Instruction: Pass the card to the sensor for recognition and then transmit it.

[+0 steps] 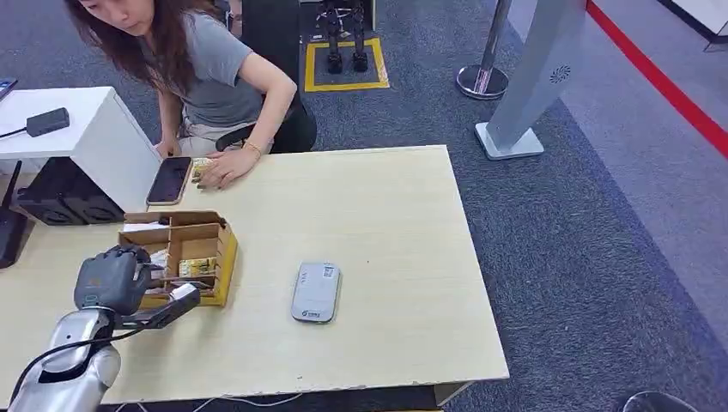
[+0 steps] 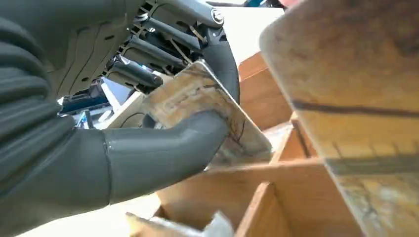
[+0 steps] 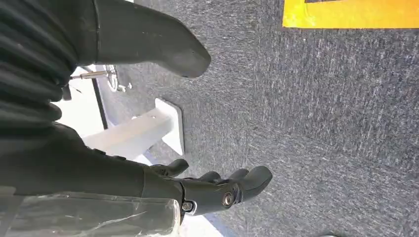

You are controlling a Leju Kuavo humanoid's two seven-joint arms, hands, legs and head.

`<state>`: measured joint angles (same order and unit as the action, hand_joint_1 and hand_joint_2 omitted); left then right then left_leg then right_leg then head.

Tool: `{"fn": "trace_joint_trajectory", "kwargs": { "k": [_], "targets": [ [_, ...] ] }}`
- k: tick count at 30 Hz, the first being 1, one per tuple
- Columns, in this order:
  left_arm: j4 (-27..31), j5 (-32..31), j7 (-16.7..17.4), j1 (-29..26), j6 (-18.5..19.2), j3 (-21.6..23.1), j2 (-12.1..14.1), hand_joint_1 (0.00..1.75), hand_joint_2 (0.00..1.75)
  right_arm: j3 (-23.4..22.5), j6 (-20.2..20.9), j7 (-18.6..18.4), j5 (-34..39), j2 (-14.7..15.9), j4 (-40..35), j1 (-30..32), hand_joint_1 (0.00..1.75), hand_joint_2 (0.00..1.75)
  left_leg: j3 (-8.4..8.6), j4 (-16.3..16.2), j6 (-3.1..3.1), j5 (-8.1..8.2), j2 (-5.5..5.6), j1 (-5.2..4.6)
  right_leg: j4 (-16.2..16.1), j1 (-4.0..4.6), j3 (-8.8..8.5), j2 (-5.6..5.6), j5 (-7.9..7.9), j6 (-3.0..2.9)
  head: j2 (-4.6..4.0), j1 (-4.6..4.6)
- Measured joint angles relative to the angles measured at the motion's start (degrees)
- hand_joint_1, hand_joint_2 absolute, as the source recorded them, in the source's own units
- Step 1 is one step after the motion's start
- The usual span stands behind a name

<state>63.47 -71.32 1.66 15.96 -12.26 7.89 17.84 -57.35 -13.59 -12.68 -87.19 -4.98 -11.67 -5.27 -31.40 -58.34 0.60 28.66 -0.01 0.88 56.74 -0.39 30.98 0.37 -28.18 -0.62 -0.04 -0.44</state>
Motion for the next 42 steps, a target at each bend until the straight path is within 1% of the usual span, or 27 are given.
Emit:
{"fn": "trace_joint_trajectory", "kwargs": {
  "k": [28,29,30,31,33,34,35,37,42],
  "targets": [
    [-0.85,0.15,0.00,0.53,0.07,0.35,0.00,1.40,1.75,0.00,-0.02,0.00,0.00,0.07,0.00,0.02,0.00,1.75,0.01,0.00,0.01,-0.01,-0.01,0.01,0.01,0.00,-0.01,0.00,0.01,0.00,0.00,0.00],
    [-0.85,0.15,0.00,0.53,0.07,0.35,0.00,1.75,1.75,0.00,-0.02,0.00,0.00,0.07,0.00,0.02,0.00,1.75,0.01,0.00,0.01,-0.01,-0.01,0.01,0.01,0.00,-0.01,0.00,0.01,0.00,0.00,0.00],
    [-0.85,0.11,0.00,0.54,0.00,0.35,0.00,1.75,1.75,0.00,0.00,0.00,0.00,0.07,0.00,0.02,0.00,1.75,0.02,0.00,0.01,-0.01,-0.01,0.01,0.01,0.00,-0.01,0.00,0.01,0.00,0.00,0.02],
    [-0.85,-1.01,-0.55,0.53,-1.38,0.37,0.00,1.75,1.75,0.00,0.26,0.04,0.00,0.07,0.00,0.02,0.00,1.75,0.02,0.00,0.01,-0.01,-0.01,0.01,0.01,0.00,0.00,0.01,0.01,0.00,0.00,0.00],
    [0.66,-5.06,-0.41,0.08,-7.23,0.87,-0.07,1.75,1.75,0.00,0.92,0.04,0.00,0.04,0.00,0.03,0.00,1.75,-0.02,-0.01,0.02,-0.02,-0.02,0.03,0.01,0.00,0.05,0.02,0.02,-0.01,0.00,0.00],
    [3.29,-7.15,0.55,-0.07,-10.45,1.31,-0.11,1.75,1.75,0.00,0.98,0.00,0.00,0.04,0.00,0.07,0.00,1.75,-0.06,-0.02,-0.01,-0.04,0.03,0.02,0.01,0.01,0.04,-0.02,0.02,-0.01,0.00,0.02],
    [5.50,-7.93,1.13,0.04,-10.84,1.70,-0.15,1.75,1.75,0.00,0.96,0.00,0.00,0.04,0.00,0.03,0.00,1.75,-0.05,-0.01,-0.01,-0.04,0.09,-0.01,0.01,0.01,0.01,-0.06,0.01,-0.01,0.00,0.04],
    [8.01,-8.42,1.62,0.06,-10.49,2.05,-0.24,1.75,1.75,0.00,0.96,0.00,-0.02,-0.02,0.00,-0.10,0.00,1.75,-0.04,-0.01,-0.02,-0.03,-0.01,-0.05,0.01,0.00,0.03,0.02,0.02,-0.01,0.00,-0.02],
    [12.15,-8.48,1.31,0.09,-11.19,2.86,-0.24,1.75,1.75,0.00,1.38,-0.04,-0.30,-0.09,0.02,-0.04,0.00,1.75,-0.05,-0.01,-0.02,-0.03,-0.01,-0.03,0.00,0.00,0.05,0.01,0.02,-0.01,0.00,-0.04]
  ]
}}
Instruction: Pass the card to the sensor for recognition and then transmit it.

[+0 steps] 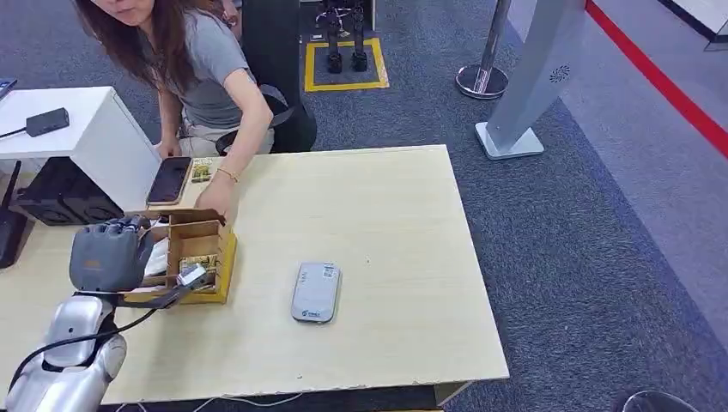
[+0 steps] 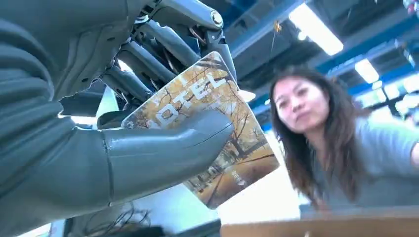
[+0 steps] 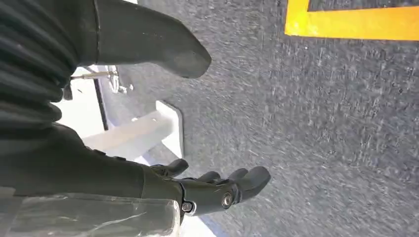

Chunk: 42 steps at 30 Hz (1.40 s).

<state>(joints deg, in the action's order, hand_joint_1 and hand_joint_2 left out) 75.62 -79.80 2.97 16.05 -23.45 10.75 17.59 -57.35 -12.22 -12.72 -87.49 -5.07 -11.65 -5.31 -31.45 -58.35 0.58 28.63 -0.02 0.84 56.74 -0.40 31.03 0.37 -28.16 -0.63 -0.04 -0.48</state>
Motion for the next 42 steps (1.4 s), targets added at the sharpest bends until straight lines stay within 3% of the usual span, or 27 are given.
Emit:
{"fn": "trace_joint_trajectory", "kwargs": {
  "k": [10,15,21,35,36,37,42],
  "targets": [
    [2.87,1.25,-0.81,1.62,0.35,1.20,0.00,1.75,1.75,0.02,0.77,0.04,-0.13,-0.24,0.00,-0.02,0.00,1.75,0.01,0.00,0.00,0.00,0.00,0.01,0.01,0.00,0.00,0.00,0.00,0.00,0.00,0.02],
    [2.87,-4.16,1.93,4.78,0.59,1.44,0.85,1.75,1.75,0.42,0.83,0.04,-1.27,-0.46,0.00,-0.03,0.00,1.75,0.00,0.00,0.01,-0.01,0.00,0.04,0.01,0.01,0.01,0.00,0.01,-0.01,0.00,0.02],
    [-6.02,-9.07,3.08,13.32,-2.75,1.46,3.04,1.75,1.75,1.51,1.20,-0.39,-2.23,-0.52,0.00,-0.78,0.00,1.75,0.02,0.00,0.01,-0.06,-0.01,0.03,0.09,0.01,0.00,0.02,0.04,-0.01,0.00,-0.02],
    [-19.95,-9.09,2.99,22.32,-4.28,1.68,3.02,1.75,1.75,3.32,1.81,-0.79,-2.10,-0.57,0.09,-1.54,0.00,1.75,-0.02,0.00,0.02,-0.07,-0.01,0.01,0.09,0.00,0.07,0.04,0.05,0.00,0.00,-0.02],
    [-20.48,-9.11,2.99,22.58,-4.35,1.79,2.99,1.40,1.75,3.39,1.81,-0.79,-2.10,-0.57,0.09,-1.54,0.00,1.75,-0.02,0.00,0.02,-0.07,-0.01,0.01,0.09,0.00,0.06,0.03,0.05,0.00,0.00,-0.02],
    [-21.04,-9.11,2.99,22.85,-4.48,1.90,2.97,0.03,1.75,3.43,1.79,-0.79,-2.10,-0.59,0.09,-1.54,0.00,1.75,-0.02,0.00,0.02,-0.07,-0.01,0.01,0.09,0.00,0.07,0.04,0.05,0.00,0.00,-0.02],
    [-22.77,-9.48,3.10,23.22,-4.96,2.27,2.69,0.00,1.75,3.43,1.86,-0.76,-2.03,-0.59,0.20,-1.48,0.00,1.75,-0.03,0.00,0.02,-0.07,-0.01,0.01,0.09,0.00,0.08,0.03,0.04,0.00,0.00,-0.02]
  ]
}}
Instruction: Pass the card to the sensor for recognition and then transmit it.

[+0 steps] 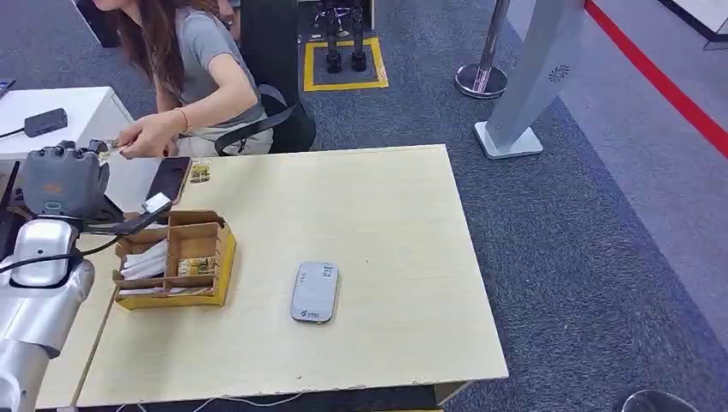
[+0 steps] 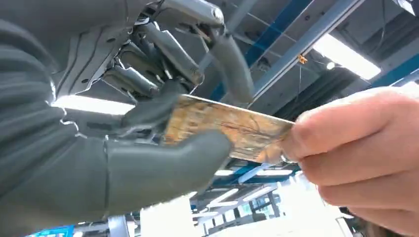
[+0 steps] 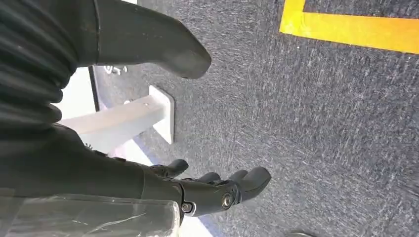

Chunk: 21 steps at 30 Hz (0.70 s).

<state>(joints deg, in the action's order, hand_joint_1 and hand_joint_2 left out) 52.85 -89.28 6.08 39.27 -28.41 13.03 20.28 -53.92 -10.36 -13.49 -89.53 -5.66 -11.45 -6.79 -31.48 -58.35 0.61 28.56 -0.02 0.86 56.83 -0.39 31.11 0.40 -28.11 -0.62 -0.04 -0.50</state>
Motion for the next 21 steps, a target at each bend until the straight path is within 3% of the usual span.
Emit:
{"fn": "trace_joint_trajectory", "kwargs": {
  "k": [16,21],
  "targets": [
    [-0.46,0.50,0.09,-1.70,-2.60,0.55,-0.29,0.00,1.75,0.00,-0.18,0.20,0.17,0.00,0.13,0.32,0.00,1.75,0.00,0.00,0.00,0.00,0.00,0.00,0.00,0.00,0.00,0.00,0.00,0.00,0.00,0.00],
    [4.85,2.25,-0.11,-5.18,-4.68,0.55,-0.44,0.00,1.75,0.00,-0.33,0.26,0.77,0.00,0.13,0.66,0.00,1.75,-0.02,0.00,0.00,0.00,0.00,0.00,0.00,0.00,0.00,-0.01,0.00,0.00,0.00,0.00]
  ]
}}
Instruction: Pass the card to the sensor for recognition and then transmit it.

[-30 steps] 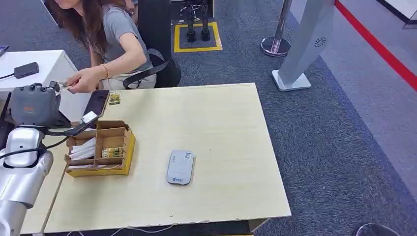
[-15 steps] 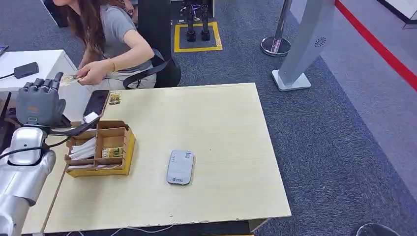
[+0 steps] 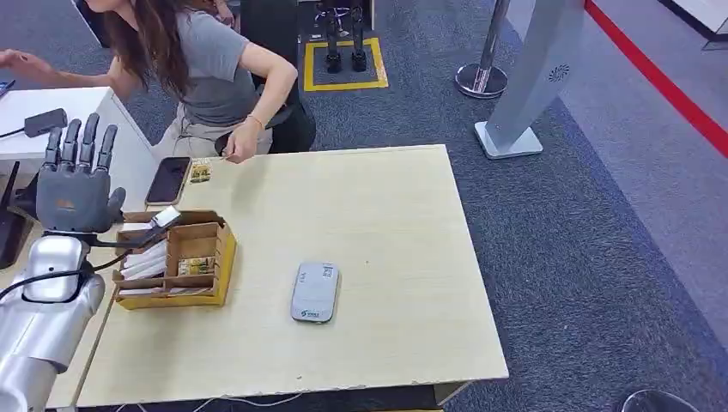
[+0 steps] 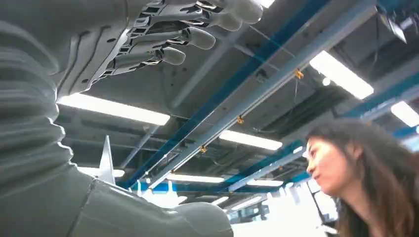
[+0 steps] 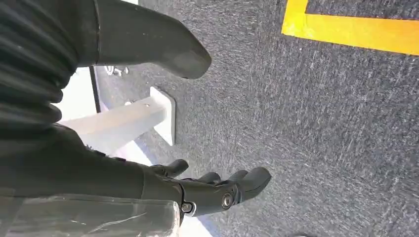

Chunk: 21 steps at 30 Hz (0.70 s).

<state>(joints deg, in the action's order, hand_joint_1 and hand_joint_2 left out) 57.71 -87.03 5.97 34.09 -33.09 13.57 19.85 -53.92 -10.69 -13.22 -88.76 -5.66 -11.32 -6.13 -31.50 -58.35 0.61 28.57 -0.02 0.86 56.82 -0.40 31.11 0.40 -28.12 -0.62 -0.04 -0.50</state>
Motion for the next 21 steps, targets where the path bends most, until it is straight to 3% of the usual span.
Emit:
{"fn": "trace_joint_trajectory", "kwargs": {
  "k": [3,7,12,14,16,21],
  "targets": [
    [5.14,1.91,-0.35,-3.17,-0.09,-0.02,-0.17,0.00,1.75,0.00,0.00,-0.02,0.22,0.00,0.00,0.21,0.00,1.75,0.00,0.00,-0.01,0.01,-0.01,-0.02,-0.01,0.00,0.01,0.02,0.00,0.00,0.00,-0.04],
    [14.37,8.44,-3.21,-8.89,-1.16,-0.04,-1.62,0.00,1.75,-0.07,-0.02,-0.07,0.48,0.00,0.00,0.43,0.00,1.75,-0.01,0.00,-0.03,0.03,-0.01,-0.05,-0.03,-0.01,0.03,0.01,-0.01,0.01,0.00,-0.04],
    [20.28,9.05,-3.80,-12.11,-1.14,-0.07,-2.60,0.00,1.75,-0.09,-0.02,-0.07,0.48,0.00,0.00,0.54,0.00,1.75,-0.02,0.00,-0.03,0.03,0.00,-0.04,-0.03,-0.01,0.02,-0.01,0.00,0.01,0.00,-0.04],
    [21.86,13.00,-6.15,-13.17,-1.29,-0.15,-3.00,0.00,1.75,-0.11,-0.09,-0.07,0.55,0.00,0.00,0.53,0.00,1.75,0.00,0.00,-0.03,0.02,-0.01,-0.04,-0.02,-0.01,0.00,0.01,0.00,0.01,0.00,-0.04],
    [26.21,22.54,-10.72,-16.18,-1.70,-0.31,-4.06,0.00,1.75,-0.24,-0.20,-0.09,0.57,0.00,0.00,0.66,0.00,1.75,0.00,0.00,-0.03,0.03,-0.04,-0.05,-0.02,-0.01,0.01,0.05,0.00,0.01,0.00,-0.04],
    [32.57,28.94,-14.10,-21.92,-2.21,-0.59,-5.86,0.00,1.75,-0.42,-0.61,-0.09,0.57,0.00,0.00,0.77,0.00,1.75,-0.05,0.00,-0.03,0.03,0.00,-0.04,-0.04,-0.01,0.05,0.00,-0.01,0.01,0.00,-0.04]
  ]
}}
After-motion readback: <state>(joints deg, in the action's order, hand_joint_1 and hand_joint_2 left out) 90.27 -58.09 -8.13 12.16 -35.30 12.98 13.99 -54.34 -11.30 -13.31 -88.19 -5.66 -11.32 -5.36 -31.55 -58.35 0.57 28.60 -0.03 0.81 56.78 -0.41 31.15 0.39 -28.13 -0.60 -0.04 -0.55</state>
